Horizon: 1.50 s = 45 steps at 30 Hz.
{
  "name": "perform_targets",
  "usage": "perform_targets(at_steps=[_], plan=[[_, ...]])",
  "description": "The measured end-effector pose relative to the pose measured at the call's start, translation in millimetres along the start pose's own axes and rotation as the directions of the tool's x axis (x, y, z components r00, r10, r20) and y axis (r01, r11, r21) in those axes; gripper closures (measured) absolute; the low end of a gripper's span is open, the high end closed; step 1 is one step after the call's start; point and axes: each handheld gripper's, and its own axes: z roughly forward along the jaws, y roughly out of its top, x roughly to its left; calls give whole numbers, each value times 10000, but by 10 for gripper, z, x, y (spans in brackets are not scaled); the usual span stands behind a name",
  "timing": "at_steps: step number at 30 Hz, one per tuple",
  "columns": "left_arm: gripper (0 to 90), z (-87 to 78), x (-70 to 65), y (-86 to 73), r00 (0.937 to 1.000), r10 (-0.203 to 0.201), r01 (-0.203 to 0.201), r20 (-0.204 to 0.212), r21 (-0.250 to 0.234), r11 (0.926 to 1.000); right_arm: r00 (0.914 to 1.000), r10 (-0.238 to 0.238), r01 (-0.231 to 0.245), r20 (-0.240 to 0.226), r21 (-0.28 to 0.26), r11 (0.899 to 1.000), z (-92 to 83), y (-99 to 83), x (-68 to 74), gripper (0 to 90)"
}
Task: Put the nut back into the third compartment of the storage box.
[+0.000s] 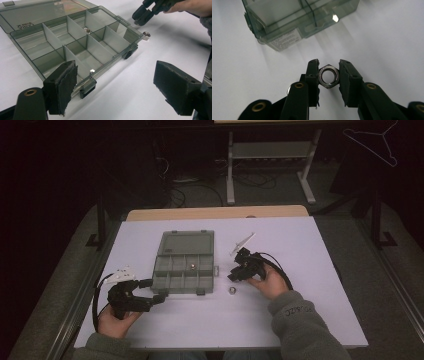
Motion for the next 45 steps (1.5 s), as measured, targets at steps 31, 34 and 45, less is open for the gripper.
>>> perform_targets(at_steps=[31, 34, 45], plan=[[181, 3, 1, 8, 10000, 22, -22, 65, -52, 10000, 9909, -1204, 1193, -594, -219, 9926, 401, 1283, 205, 696], [181, 4, 1, 8, 10000, 19, -18, 70, -50, 10000, 9916, -1100, 1096, -676, -104, 9939, 505, 1301, 206, 696], [181, 3, 3, 10, 9999, 45, -44, 96, -61, 10000, 9950, -737, 752, -676, 189, 9970, 685, 1265, 167, 664]])
